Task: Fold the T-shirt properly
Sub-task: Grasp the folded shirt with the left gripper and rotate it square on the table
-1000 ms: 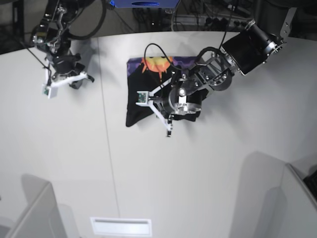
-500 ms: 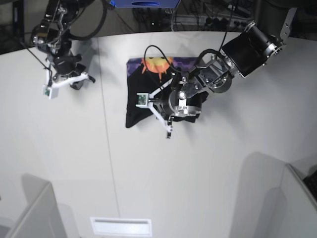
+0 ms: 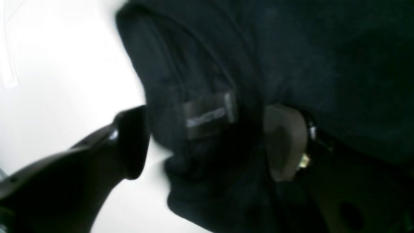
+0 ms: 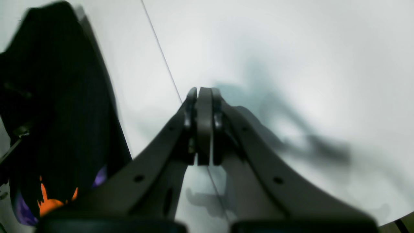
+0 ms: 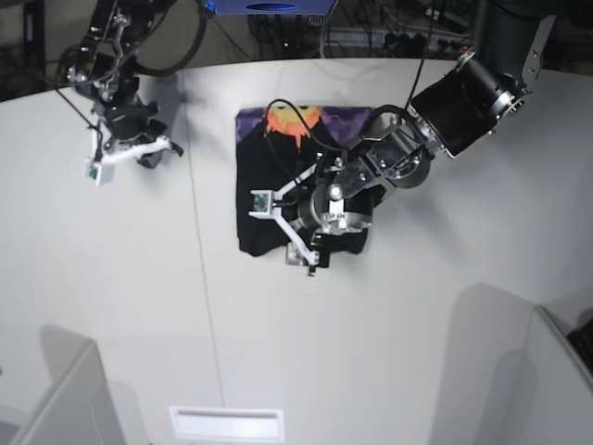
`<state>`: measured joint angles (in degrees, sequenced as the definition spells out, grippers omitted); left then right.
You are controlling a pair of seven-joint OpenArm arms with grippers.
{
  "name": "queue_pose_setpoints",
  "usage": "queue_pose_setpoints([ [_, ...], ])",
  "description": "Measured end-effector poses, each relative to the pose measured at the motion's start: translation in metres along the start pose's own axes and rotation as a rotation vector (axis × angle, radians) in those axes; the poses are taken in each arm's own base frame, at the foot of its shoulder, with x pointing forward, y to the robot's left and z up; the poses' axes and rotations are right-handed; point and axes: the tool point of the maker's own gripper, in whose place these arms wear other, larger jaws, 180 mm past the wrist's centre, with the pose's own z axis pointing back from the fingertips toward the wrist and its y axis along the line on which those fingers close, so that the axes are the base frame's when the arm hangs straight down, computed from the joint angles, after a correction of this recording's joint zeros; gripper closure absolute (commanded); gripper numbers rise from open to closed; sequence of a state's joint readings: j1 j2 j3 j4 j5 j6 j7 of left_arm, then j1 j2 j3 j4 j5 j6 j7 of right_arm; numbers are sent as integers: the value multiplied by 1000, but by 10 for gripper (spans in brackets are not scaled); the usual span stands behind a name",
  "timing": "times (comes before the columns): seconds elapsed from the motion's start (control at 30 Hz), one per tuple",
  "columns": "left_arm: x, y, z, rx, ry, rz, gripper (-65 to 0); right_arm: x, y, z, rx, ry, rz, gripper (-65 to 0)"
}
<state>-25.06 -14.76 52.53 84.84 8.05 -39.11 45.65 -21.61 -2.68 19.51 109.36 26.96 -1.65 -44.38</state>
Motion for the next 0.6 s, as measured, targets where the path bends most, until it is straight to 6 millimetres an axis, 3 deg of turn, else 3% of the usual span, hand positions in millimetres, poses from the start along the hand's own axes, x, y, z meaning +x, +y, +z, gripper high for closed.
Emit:
queue_pose_setpoints([
  [0.2,6,12,11,27,-36,32,-541,1,-1,0,-1,-4,2,0],
  [0.4,4,62,51,205,-146,266,-513,-2,-11,5,-23,-24,20,0],
  [0.5,-9,76,71,283,-164,360,-369,4,-20,8,-44,-64,41,0],
  [0.6,-13,75,85,322,-186,401,-133,8,-20,12,-43,-81,52,0],
])
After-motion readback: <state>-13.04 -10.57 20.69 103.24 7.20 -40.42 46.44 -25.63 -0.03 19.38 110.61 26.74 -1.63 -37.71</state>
